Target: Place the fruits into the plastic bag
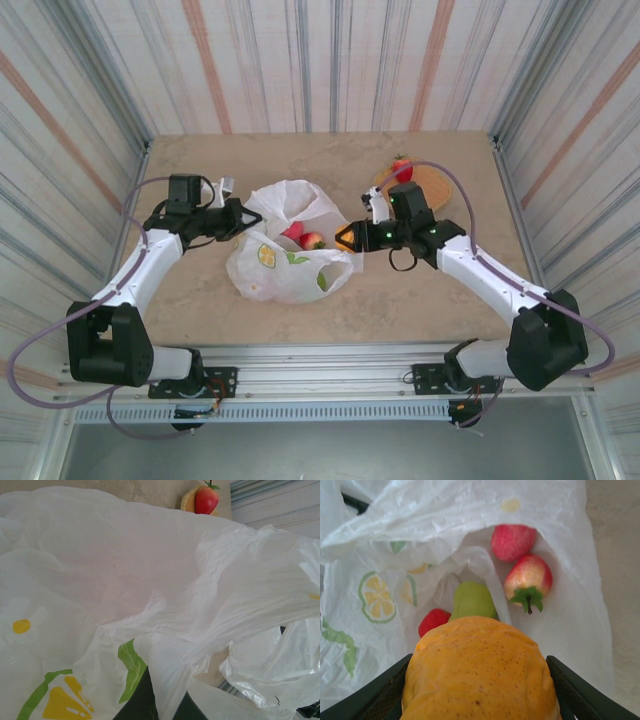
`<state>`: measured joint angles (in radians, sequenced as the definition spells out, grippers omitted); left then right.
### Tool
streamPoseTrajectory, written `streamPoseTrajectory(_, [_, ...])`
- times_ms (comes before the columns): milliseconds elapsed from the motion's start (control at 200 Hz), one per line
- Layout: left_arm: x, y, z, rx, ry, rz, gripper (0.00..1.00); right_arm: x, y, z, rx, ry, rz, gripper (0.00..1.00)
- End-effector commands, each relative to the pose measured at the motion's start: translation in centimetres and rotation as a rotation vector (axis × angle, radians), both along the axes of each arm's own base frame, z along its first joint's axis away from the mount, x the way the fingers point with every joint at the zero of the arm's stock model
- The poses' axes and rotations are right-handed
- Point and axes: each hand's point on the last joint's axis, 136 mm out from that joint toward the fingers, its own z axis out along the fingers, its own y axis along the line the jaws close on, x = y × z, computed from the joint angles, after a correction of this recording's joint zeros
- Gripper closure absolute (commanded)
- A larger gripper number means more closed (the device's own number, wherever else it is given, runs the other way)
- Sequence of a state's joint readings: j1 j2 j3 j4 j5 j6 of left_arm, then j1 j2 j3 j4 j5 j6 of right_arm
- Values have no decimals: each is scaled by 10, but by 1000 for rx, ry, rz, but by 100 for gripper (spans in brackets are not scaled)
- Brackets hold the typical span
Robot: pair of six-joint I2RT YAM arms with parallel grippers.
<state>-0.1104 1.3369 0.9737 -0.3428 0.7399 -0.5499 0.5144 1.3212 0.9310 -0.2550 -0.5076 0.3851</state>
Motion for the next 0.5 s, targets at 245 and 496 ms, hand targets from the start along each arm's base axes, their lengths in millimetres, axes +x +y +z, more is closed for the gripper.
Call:
streamPoseTrajectory(245, [-2,0,3,-19,-4,-13,96,18,79,-22,107,-38,104,44])
streamPoseTrajectory(496, [-4,-1,3,-25,-2,-17,96,23,144,-25,161,-75,110,44])
